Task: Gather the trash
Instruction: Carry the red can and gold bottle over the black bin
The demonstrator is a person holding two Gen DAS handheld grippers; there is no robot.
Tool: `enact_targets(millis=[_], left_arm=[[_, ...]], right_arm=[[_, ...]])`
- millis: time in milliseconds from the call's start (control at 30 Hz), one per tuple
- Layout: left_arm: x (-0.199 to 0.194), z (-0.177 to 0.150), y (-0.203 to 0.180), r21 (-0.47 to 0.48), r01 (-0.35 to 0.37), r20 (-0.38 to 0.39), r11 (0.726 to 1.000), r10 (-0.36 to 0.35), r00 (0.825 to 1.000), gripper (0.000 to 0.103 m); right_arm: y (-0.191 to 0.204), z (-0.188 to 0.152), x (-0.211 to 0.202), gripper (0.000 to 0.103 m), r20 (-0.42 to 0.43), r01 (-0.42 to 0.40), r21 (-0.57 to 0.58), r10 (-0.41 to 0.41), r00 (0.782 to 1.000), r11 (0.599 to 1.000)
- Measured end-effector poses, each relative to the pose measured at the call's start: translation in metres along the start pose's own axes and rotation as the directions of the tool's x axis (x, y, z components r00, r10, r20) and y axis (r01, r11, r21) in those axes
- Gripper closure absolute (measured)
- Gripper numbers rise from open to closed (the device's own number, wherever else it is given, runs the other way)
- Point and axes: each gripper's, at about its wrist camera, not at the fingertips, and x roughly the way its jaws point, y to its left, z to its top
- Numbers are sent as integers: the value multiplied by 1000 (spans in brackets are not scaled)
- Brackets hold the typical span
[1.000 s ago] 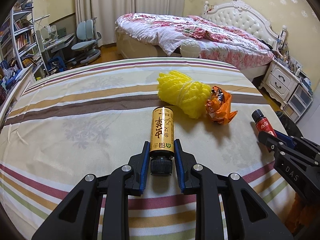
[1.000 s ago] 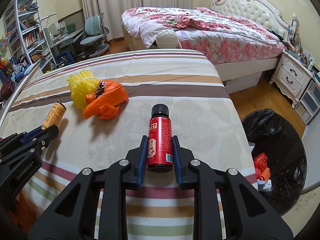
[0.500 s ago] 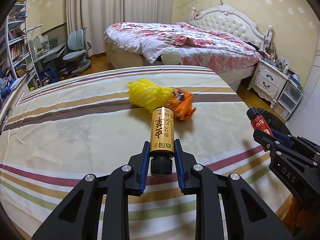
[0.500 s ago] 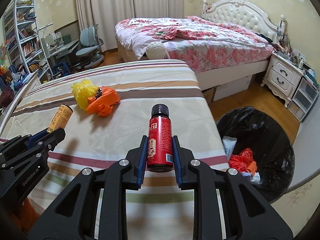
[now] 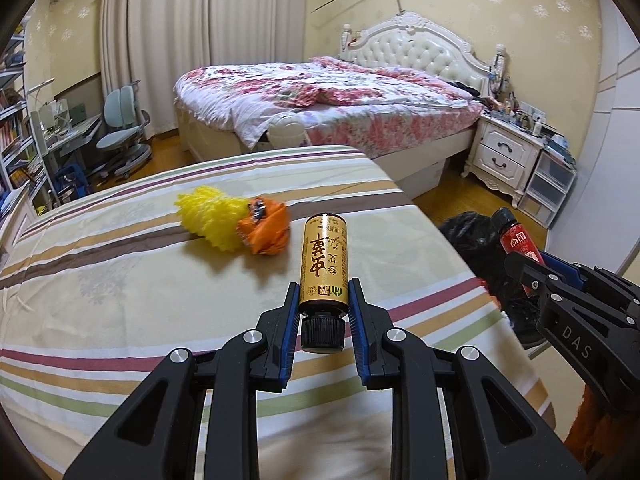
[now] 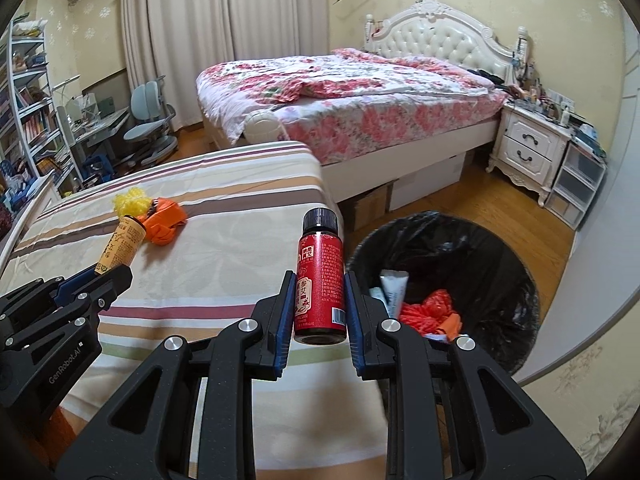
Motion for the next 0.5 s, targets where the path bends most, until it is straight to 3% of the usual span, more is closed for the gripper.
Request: enact_targets(millis=[500], left_arm=[[12, 14, -71, 108, 93, 32, 990, -97, 995, 78]], right_arm=[[-64, 0, -8, 80, 28, 114, 81, -116, 993, 990]])
